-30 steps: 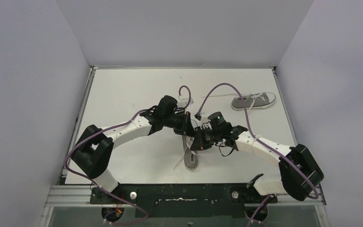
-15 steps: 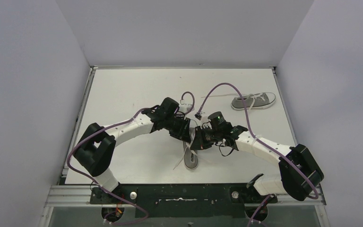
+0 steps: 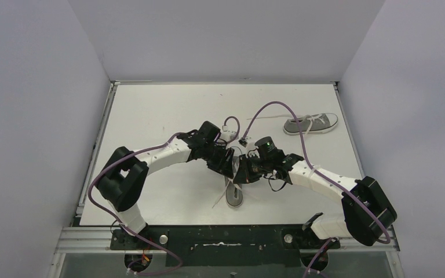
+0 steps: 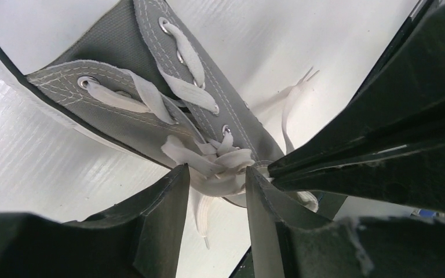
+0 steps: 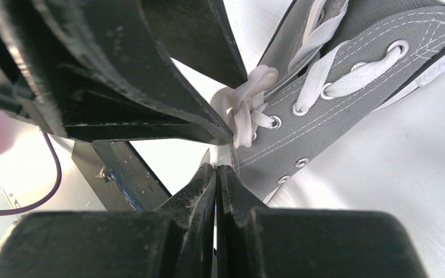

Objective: Tie the shoes
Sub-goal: Cross the shoelace with the shoelace.

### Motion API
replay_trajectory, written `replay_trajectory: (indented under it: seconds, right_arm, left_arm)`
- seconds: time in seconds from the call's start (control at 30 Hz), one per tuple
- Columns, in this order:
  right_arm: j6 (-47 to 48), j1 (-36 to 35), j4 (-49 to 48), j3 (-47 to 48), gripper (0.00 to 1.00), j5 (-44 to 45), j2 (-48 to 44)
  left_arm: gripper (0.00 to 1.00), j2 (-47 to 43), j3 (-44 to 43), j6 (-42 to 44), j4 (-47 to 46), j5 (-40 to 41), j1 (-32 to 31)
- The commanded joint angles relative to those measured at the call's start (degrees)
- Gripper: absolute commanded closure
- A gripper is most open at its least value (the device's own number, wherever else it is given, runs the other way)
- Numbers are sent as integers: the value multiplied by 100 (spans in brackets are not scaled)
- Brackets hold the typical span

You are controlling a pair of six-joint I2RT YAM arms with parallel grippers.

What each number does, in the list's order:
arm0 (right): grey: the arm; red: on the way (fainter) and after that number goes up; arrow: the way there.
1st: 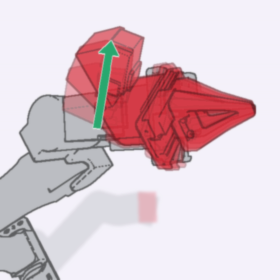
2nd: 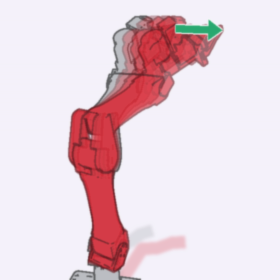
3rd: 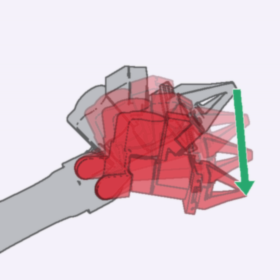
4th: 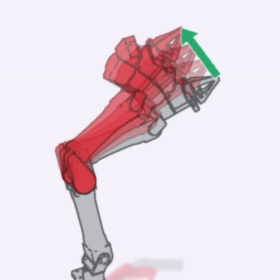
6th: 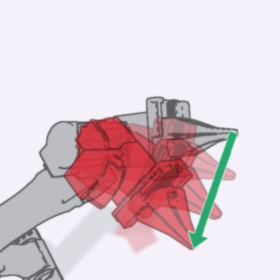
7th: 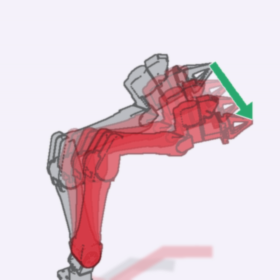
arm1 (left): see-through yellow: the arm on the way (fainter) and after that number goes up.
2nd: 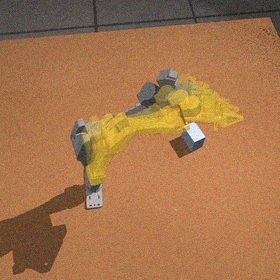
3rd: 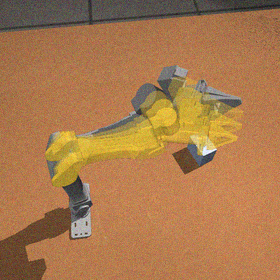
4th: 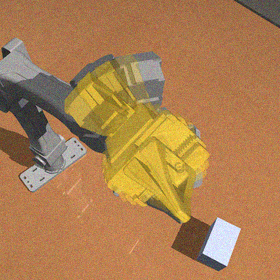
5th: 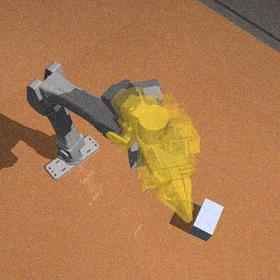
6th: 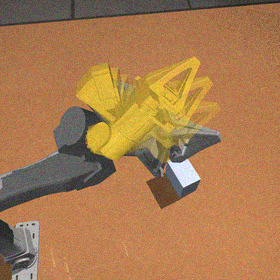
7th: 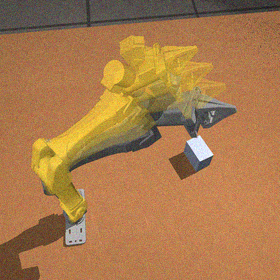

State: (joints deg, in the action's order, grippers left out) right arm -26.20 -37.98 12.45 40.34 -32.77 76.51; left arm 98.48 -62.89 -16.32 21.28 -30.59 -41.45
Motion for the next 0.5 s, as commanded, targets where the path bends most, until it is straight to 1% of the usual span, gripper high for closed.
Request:
replay_trajectory:
  seconds: [0.0, 0.1, 0.17, 0.27, 0.43, 0.47]
  right_arm:
    - [79, -50, -313, 54, 100, -11, 1]
    - [79, -47, -281, 32, 100, 28, -29]
    - [88, -52, -269, 14, 100, 34, -46]
    - [54, -52, -284, 11, 100, 26, -23]
    - [-131, -52, -367, 7, 100, 199, -44]
    - [-176, -52, -386, 9, 100, 226, -47]
  left_arm:
    - [62, 116, -256, 48, -206, -222, 66]
    - [64, 173, -258, 27, -241, -262, 107]
    - [68, 189, -148, -154, -467, -431, 174]
    - [81, 121, 152, -644, -1081, -758, 347]
    - [96, -137, 624, -1103, -1708, -1018, 440]
    - [100, -195, 734, -1188, -1840, -1033, 439]
